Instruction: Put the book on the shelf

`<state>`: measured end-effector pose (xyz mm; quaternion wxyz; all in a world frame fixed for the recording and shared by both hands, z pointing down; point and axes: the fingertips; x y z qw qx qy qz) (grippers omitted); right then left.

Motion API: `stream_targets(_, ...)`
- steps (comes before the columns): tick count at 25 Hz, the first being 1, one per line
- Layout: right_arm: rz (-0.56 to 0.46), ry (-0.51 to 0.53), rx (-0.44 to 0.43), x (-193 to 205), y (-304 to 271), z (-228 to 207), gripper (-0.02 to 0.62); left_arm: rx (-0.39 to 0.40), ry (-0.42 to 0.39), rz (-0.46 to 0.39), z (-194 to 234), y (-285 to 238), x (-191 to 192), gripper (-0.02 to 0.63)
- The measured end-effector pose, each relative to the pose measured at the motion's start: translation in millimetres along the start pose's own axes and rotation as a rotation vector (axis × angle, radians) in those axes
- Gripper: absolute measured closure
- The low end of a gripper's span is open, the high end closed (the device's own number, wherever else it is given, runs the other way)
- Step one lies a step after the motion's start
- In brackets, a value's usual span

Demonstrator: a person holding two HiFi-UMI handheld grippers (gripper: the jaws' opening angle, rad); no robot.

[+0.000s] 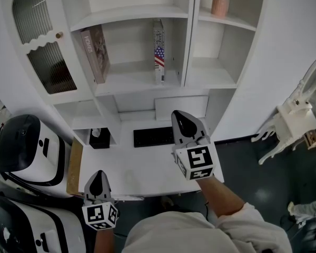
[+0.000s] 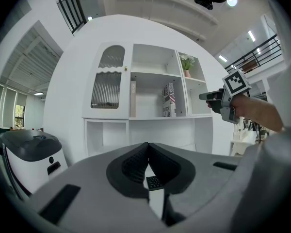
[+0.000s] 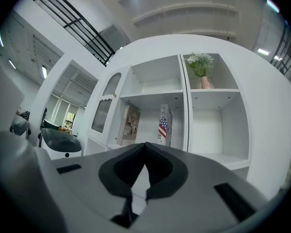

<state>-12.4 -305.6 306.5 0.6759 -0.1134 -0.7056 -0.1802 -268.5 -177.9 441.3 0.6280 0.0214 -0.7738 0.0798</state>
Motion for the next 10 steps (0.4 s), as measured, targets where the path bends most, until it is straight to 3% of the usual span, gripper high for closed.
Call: stream_targets(10,0.008,-0.003,-0.013,1.5,1.4,-1.5,0.592,-0.005,-0.001,-0.002,-3.1,1.8,-2.4,0.603)
Point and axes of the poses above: the fingertips, and each gripper's own axes: y backward along the fingers, z to its left, x out of its underside, and after that the axes turned 11 degrees about -y, right-handed
